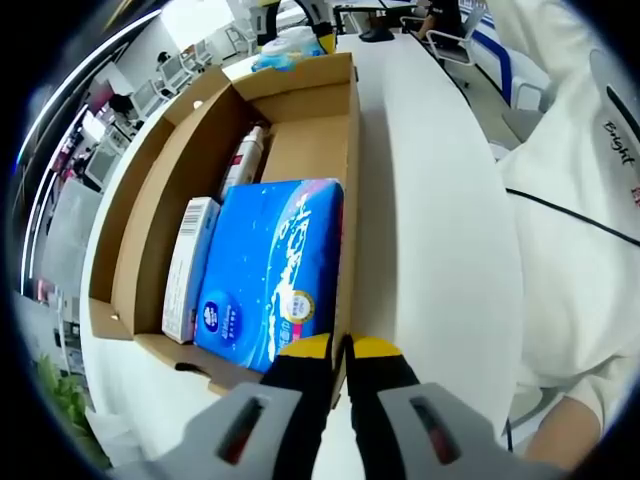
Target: Operate the shoe box by opening the lid, removing the specified soft item, and placing it in the target area until the item is outside and the box remains undamaged.
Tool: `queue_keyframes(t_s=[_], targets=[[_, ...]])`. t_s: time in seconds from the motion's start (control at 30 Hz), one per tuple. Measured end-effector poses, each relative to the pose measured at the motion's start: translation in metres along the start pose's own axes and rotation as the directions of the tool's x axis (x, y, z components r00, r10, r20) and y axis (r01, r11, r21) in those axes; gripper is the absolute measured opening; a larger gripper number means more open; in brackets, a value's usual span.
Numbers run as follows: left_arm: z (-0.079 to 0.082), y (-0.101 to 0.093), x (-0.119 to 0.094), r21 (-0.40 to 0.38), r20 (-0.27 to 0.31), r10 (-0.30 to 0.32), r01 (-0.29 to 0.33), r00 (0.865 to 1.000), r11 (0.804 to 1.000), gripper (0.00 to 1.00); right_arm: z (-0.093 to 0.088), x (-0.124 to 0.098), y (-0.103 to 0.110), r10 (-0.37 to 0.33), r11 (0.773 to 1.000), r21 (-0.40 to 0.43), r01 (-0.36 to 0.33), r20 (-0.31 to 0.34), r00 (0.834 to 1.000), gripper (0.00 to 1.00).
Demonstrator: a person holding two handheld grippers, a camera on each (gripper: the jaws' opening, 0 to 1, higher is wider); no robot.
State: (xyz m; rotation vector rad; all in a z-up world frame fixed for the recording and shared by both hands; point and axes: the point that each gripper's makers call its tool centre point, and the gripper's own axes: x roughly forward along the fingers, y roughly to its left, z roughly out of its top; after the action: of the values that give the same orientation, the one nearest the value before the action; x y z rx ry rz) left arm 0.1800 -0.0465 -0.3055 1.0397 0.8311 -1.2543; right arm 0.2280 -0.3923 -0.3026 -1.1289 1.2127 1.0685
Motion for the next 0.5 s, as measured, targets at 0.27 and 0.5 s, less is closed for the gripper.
queue_keyframes(t_s=[0.27, 0.5], targets=[[0.000, 0.000, 0.000, 0.000, -0.001, 0.004, -0.004, 1.000, 1.000, 0.05, 0.001, 0.008, 0.003, 0.011, 1.000, -0.006, -0.011, 0.009, 1.000, 0.58], [0.000, 0.000, 0.000, -0.003, -0.002, 0.002, -0.002, 1.000, 1.000, 0.05, 0.001, 0.014, 0.004, 0.015, 1.000, -0.010, -0.015, 0.004, 1.000, 0.58]])
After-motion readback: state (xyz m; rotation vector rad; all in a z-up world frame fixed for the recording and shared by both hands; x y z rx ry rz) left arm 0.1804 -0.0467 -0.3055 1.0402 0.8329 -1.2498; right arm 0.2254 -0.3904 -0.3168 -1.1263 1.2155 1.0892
